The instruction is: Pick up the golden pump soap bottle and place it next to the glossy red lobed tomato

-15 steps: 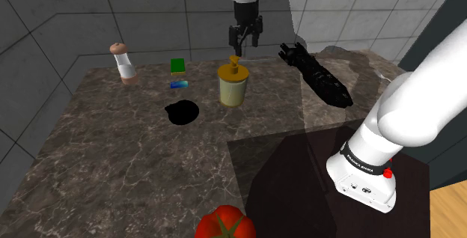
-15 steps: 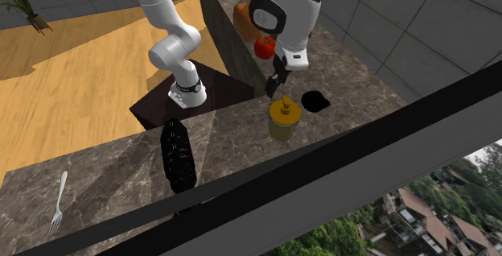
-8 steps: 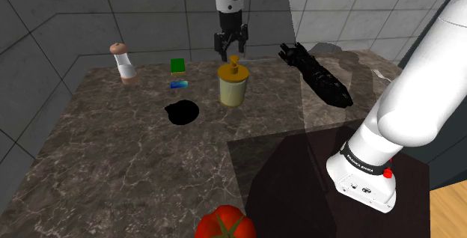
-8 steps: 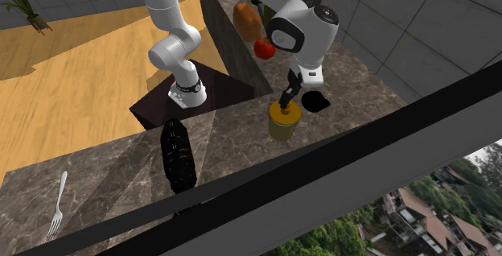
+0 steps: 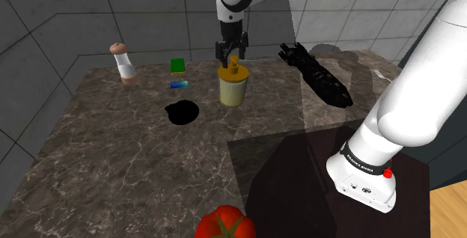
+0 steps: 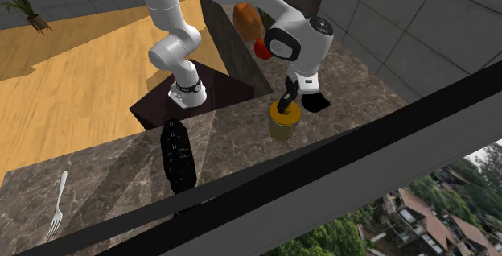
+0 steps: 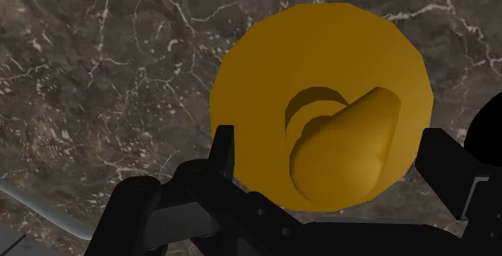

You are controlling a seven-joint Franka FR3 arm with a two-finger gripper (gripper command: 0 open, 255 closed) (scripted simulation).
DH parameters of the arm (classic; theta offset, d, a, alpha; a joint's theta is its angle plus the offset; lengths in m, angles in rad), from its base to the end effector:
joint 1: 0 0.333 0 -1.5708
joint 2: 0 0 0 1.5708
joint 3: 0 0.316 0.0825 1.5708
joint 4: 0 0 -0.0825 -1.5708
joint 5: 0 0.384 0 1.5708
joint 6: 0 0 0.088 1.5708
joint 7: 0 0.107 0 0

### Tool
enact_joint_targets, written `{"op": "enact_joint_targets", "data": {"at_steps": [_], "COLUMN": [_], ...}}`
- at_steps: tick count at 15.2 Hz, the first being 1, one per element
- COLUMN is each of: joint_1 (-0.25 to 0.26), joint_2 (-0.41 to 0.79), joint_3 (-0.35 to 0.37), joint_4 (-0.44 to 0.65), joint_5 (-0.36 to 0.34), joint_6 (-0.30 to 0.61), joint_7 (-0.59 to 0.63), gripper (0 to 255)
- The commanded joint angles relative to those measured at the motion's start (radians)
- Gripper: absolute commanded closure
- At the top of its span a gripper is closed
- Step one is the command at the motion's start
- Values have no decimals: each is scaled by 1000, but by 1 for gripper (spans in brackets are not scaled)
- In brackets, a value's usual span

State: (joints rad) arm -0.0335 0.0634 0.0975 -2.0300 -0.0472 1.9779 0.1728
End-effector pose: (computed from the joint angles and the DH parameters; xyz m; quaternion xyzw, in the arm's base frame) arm 0.5505 0.0317 0.4067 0.9972 -0.0436 -0.0550 0.0247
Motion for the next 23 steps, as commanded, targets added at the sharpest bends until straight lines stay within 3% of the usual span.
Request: {"op": "enact_joint_targets", "data": {"at_steps": [1, 4, 5, 14, 23], "joint_1": [0, 0, 0, 0, 0], "joint_2": [0, 0, 0, 0, -36], "joint_3": [0, 0, 0, 0, 0], "joint_4": [-1, -1, -1, -1, 78], "joint_5": [0, 0, 0, 0, 6], "joint_6": [2, 1, 1, 2, -114], "joint_7": [0, 0, 0, 0, -7], "gripper": [0, 0, 255, 255, 255]}}
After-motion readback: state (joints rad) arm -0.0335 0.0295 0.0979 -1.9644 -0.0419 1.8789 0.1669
